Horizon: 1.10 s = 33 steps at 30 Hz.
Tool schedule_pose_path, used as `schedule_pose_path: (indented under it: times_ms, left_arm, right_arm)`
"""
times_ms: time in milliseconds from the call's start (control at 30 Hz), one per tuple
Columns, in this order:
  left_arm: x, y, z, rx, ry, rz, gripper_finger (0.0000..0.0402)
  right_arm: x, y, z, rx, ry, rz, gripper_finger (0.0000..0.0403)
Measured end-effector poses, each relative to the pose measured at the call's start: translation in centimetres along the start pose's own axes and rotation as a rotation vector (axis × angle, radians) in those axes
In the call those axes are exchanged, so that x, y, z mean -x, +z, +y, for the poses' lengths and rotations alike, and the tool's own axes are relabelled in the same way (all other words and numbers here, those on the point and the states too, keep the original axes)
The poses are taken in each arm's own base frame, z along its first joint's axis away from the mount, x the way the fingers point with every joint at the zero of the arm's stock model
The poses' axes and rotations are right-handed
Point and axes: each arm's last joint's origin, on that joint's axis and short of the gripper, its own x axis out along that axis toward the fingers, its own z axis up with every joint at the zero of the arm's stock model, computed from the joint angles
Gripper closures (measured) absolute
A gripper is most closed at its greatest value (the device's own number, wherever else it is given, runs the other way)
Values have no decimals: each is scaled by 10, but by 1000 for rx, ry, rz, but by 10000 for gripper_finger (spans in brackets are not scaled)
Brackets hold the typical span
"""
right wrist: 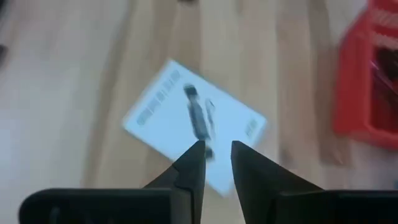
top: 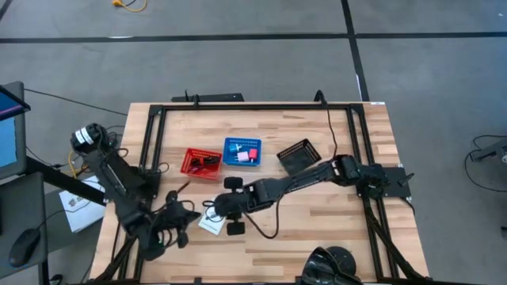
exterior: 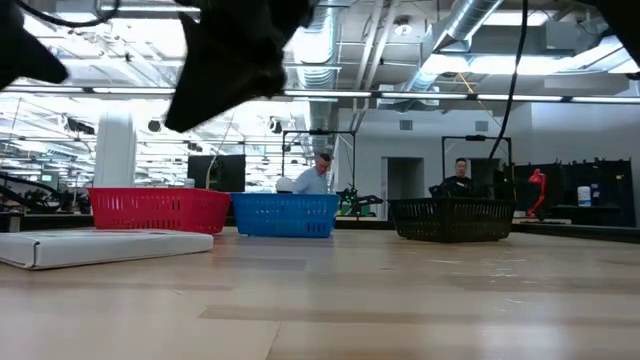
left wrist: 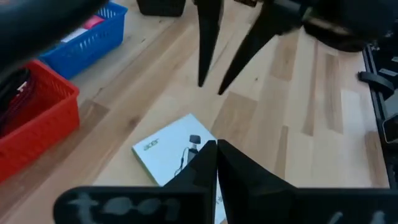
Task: Pick and place items into bin
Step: Put the card reader box into the black bin
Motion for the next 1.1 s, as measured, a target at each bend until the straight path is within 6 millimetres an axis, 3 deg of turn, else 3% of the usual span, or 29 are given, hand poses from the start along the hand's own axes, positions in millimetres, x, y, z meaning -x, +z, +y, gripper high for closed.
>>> schedule_pose_path:
  times_ms: [133,400,700,1100]
  left_arm:
    - [0,-10,-5,-15,-6,-10,401]
    - [-22,-36,-13,-63,34,44,401]
    - [-56,-60,-17,-61,79,187,401]
    - [-69,-60,-3,-153,196,254,401]
  right_arm:
    - [-20,-4,-2,-12,72,-12,337]
    - [-69,-21,-17,-46,51,-2,352]
    - [-71,-32,-26,-193,28,109,366]
    - [-59,-37,10,-183,57,183,383]
